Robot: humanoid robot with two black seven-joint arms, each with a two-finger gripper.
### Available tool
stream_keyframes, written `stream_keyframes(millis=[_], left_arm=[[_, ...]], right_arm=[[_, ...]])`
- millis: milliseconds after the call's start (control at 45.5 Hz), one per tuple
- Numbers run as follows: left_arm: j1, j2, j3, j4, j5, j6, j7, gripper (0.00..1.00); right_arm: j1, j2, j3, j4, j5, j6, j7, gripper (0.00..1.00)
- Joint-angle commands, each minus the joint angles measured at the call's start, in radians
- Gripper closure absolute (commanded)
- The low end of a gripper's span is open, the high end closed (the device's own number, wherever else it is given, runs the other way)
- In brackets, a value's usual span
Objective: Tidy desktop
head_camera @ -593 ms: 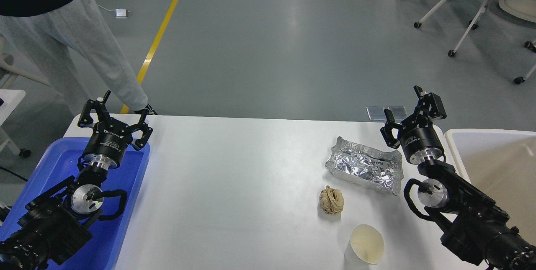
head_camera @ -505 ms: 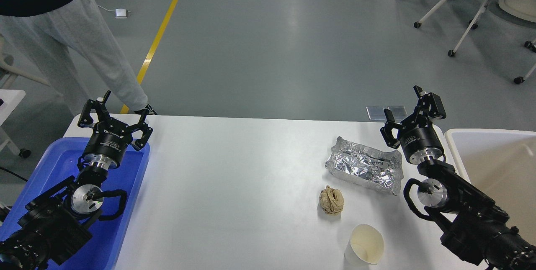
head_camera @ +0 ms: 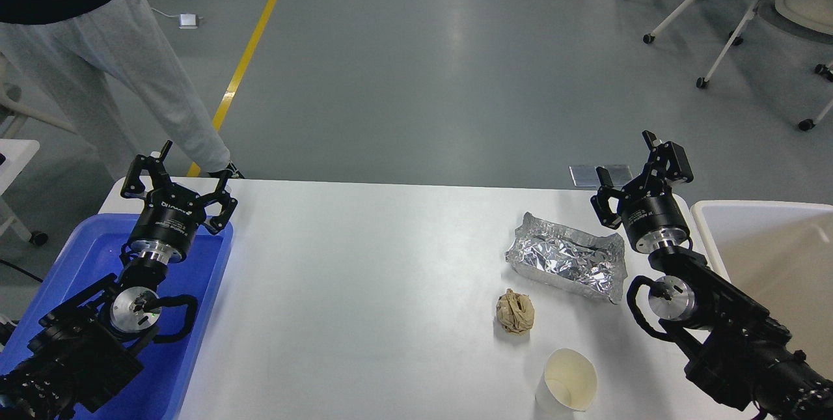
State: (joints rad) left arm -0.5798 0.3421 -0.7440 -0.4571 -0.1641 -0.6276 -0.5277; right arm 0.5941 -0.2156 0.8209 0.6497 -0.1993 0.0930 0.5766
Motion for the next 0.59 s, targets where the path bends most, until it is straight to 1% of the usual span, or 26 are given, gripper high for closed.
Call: stream_keyframes(millis=[0,264,417,505,571], left_arm=[[0.000,0.000,0.000,0.000,0.000,0.000,0.000,0.00],[0.000,0.000,0.000,0.000,0.000,0.000,0.000,0.00],[0.000,0.000,0.000,0.000,0.000,0.000,0.000,0.00],[0.000,0.000,0.000,0.000,0.000,0.000,0.000,0.00],[0.000,0.000,0.000,0.000,0.000,0.000,0.000,0.00]], right_arm=[[0.001,-0.002,0.003,0.005,0.000,0.005,0.000,0.01],[0.001,-0.022,-0.005,0.004,-0.008,-0.001,-0.001,0.01],[0.003,-0.028,-0.011,0.002,-0.003,-0.019,-0.023,0.01],[-0.002,-0.033,-0.012,0.008,0.003,-0.024,-0.055,0.01],[-0.004,-0.030,-0.008,0.007,0.004,-0.030,-0.057,0.01]])
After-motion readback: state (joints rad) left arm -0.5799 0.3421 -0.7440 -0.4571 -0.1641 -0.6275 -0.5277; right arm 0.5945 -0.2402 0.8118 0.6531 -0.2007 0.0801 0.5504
